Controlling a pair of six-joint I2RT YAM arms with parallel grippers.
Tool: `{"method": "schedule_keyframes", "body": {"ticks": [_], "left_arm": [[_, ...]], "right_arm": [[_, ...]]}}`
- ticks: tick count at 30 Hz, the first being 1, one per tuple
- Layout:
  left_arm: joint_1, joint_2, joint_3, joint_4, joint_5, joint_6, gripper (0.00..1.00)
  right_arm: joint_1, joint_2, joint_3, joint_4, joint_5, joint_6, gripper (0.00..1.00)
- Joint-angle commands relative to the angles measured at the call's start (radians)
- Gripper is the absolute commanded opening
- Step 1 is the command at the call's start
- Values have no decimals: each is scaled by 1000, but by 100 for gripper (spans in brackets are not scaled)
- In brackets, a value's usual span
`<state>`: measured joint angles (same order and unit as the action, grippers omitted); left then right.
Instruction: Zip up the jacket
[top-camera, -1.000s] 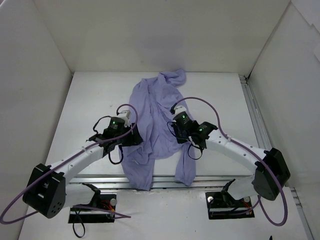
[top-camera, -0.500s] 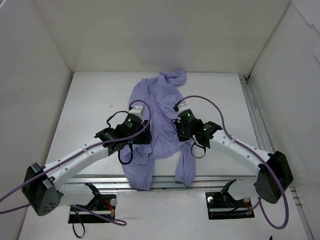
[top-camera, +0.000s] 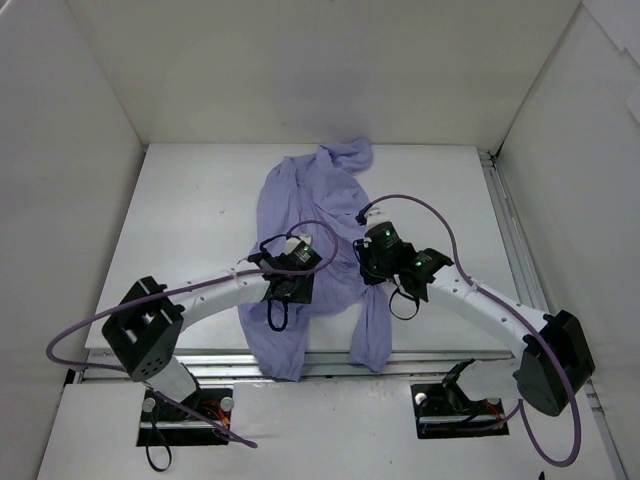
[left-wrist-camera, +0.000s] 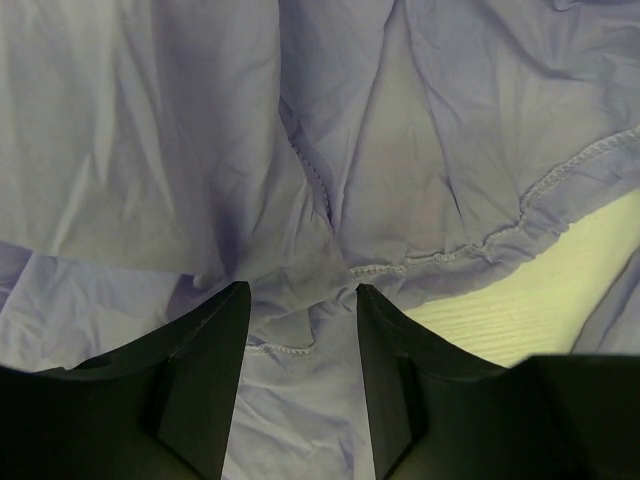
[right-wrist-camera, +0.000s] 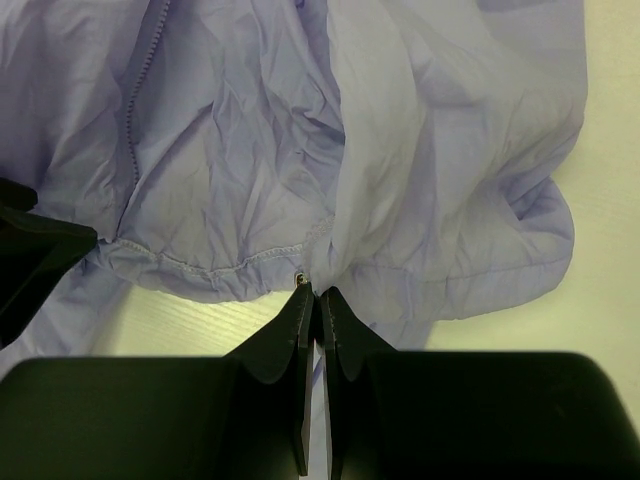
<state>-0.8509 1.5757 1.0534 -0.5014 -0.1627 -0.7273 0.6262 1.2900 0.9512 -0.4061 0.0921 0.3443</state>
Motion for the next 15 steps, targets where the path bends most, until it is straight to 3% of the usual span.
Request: {"method": "schedule_keyframes", "body": {"ticks": [1,15], "left_arm": [[0,12,63,-6,-29,-27,43],[0,135,106,-9,14,-37,43]], "right_arm": [[-6,-34,-11,76,-14,10,0],[-22,-43,-58,112,-35,13,0]]}}
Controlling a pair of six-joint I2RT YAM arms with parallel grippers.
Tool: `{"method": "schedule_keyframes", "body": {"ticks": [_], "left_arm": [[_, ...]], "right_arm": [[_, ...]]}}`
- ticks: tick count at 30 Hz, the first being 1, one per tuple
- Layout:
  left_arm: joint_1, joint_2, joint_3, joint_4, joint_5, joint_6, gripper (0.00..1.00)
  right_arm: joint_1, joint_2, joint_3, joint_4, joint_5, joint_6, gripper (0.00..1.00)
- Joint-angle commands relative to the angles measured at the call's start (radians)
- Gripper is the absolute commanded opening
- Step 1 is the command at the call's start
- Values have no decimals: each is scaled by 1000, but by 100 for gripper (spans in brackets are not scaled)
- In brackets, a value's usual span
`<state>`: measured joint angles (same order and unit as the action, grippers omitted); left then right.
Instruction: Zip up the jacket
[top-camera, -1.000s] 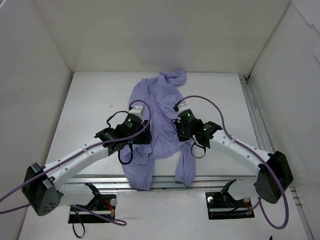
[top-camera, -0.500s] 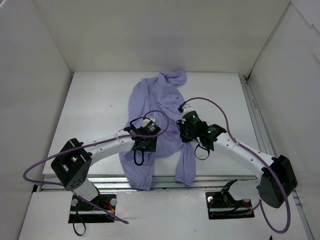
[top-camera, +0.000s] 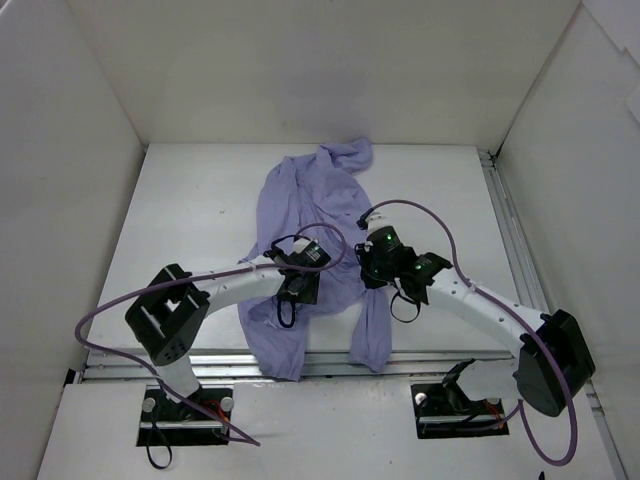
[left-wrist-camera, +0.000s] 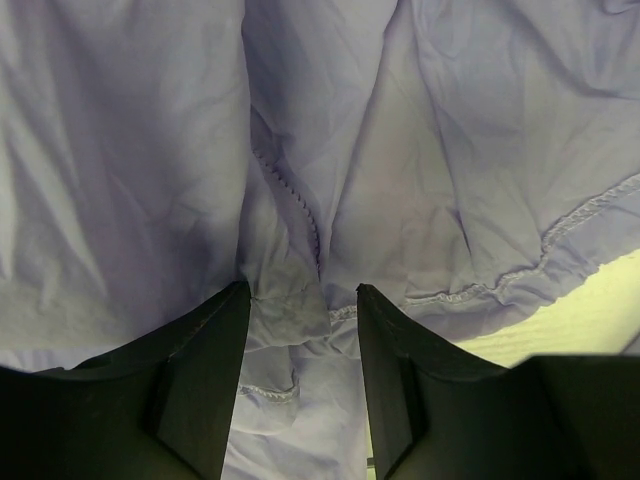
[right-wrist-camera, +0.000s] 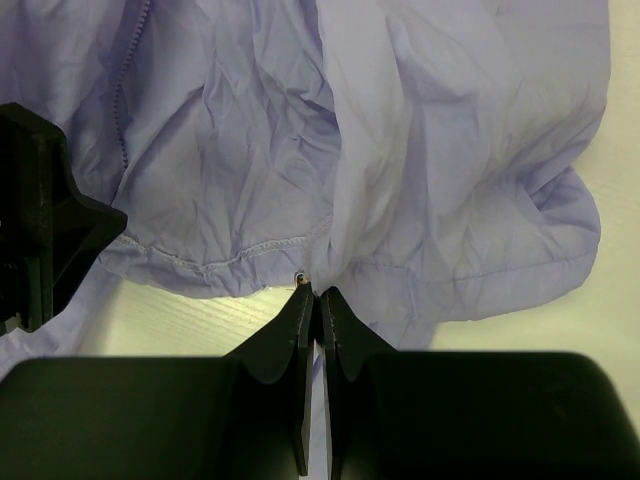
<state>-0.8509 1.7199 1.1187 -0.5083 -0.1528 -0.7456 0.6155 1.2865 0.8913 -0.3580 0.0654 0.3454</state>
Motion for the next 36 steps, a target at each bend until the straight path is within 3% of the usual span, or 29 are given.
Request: {"method": "schedule_keyframes", "body": {"ticks": [1,9,12,17,20,26,36], "left_arm": [[9,-6,39,-2,6,-21,43],[9,-35,29,-3,9,-20,31],[9,-55,26,-1,9,-18,21],[19,-68,16,10,12,-12,13],[19,-85,1,19,13,-17,1],[47,-170,-52,71,24,-20,0],[142,-463,-273,454,107,-15,0]], "right_arm": [[-13,-38,1,67,-12,12,0],[-22,-36,-3,76,-19,12,0],[-20,-33,-5,79,-24,14,0],[-20,-35,-3,77,-30,15,0],[-20,-36,-3,77,-32,18,0],[-23,-44,12,86,-58,20,0],[-66,-70,57,229,-324,58,0]]}}
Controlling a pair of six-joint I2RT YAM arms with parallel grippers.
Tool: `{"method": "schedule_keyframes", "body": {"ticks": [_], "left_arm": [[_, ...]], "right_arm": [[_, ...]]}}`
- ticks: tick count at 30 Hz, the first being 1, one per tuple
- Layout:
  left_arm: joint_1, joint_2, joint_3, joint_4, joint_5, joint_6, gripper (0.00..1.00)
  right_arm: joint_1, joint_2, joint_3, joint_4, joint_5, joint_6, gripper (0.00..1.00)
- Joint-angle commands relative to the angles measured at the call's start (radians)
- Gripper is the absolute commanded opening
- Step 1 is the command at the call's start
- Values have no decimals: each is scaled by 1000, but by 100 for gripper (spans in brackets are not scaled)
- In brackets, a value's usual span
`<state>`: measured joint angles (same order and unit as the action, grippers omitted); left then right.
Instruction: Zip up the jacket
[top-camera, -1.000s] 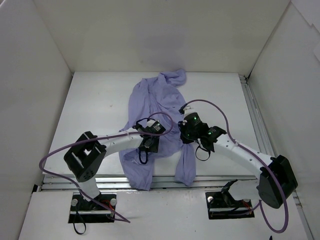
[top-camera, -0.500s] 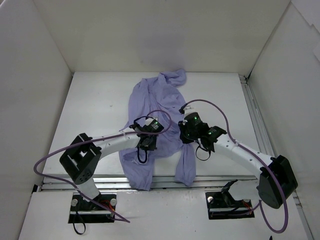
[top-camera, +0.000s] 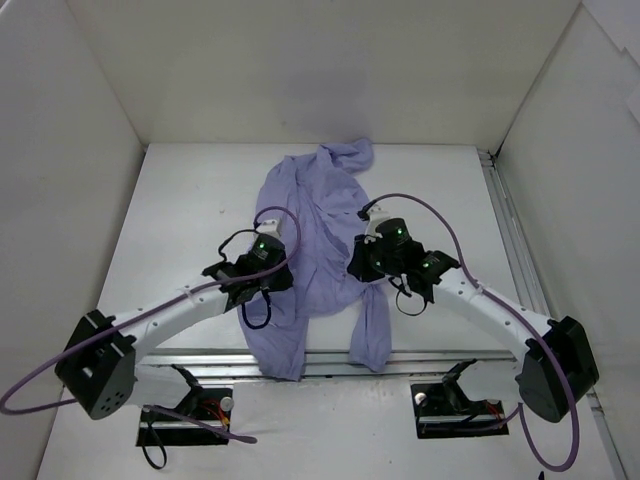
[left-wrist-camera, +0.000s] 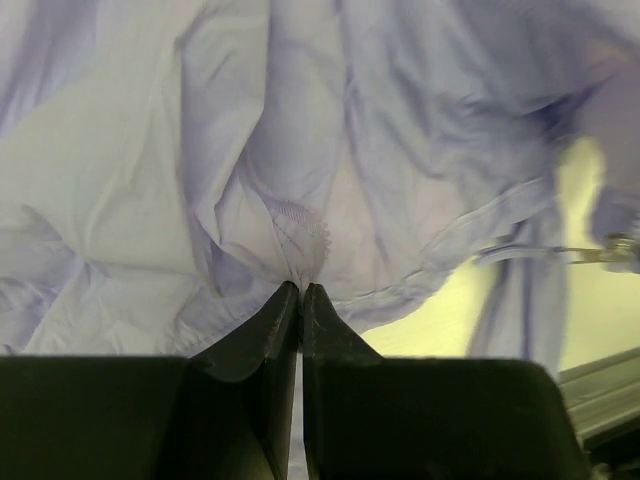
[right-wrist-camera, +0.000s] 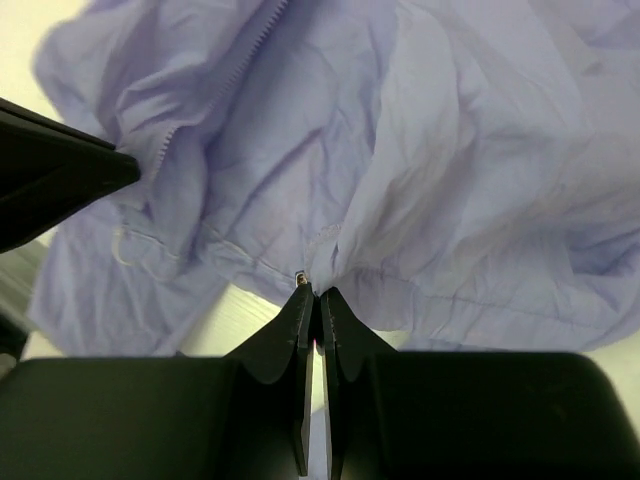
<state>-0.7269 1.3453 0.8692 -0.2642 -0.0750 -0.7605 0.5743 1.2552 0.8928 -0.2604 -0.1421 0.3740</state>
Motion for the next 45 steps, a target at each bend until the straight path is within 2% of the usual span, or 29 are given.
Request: {"method": "schedule_keyframes", "body": {"ticks": [1,10,11,16,24,29,45], "left_arm": [[27,-107,-38,244,41,6,0],[83,-268,-163,663,106,118,0],[92,-281,-194,751,115,137,0],[127,-278,-255,1011,208,165,0],[136,-247,-312,1264,279,181,0],[136,-261,-320,1315,310,182,0],[136,-264,-328,1451,345,147,0]], "right_arm": [[-28,-42,57,150,-135,35,0],[-91,-62,58,390,-378,68,0],[-102,-57,57,412,-396,78,0],[-111,-48,60,521,-471,95,0],[-129,-16,52,723,-571,177,0],[-131,6,44,818,-602,204,0],[-129,10,28,961,-622,264,0]]}}
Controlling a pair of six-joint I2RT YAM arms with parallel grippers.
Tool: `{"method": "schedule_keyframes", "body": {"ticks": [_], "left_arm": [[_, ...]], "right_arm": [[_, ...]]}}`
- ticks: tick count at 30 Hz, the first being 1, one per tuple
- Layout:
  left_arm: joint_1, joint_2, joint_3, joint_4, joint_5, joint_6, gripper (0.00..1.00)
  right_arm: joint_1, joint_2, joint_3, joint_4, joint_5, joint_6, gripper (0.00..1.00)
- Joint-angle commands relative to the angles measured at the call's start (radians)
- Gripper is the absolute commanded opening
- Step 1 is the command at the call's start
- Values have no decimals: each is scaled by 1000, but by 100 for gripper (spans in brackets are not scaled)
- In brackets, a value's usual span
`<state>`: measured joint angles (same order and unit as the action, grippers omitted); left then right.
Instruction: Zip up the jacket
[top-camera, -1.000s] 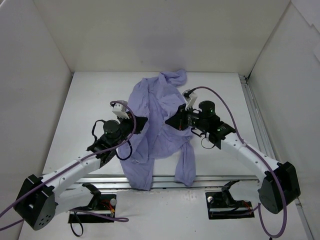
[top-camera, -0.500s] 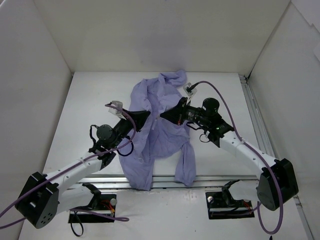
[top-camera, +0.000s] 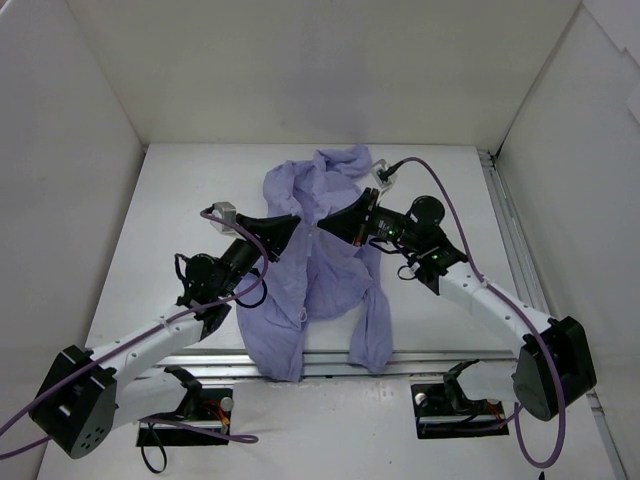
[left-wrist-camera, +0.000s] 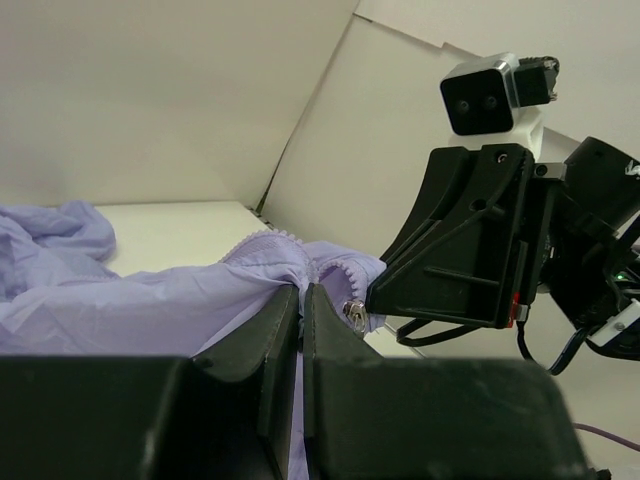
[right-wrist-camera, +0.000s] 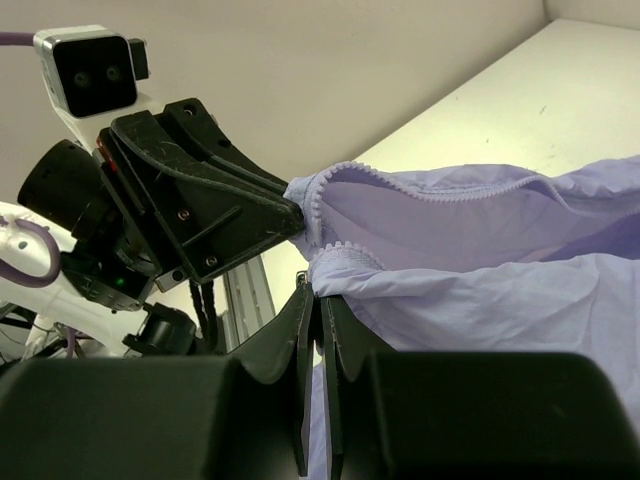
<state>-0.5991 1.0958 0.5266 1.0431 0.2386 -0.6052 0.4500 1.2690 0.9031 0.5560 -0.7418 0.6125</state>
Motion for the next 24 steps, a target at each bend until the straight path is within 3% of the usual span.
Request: {"method": "schedule_keyframes", "body": {"ticks": [1,24], "left_arm": [[9,-14,18,141,31,-7,0],[9,-8,39,187,62,-22,0]], "right_arm": [[-2,-2,16,153,-25,29,0],[19,49,-10,314,-33,99,0]]}}
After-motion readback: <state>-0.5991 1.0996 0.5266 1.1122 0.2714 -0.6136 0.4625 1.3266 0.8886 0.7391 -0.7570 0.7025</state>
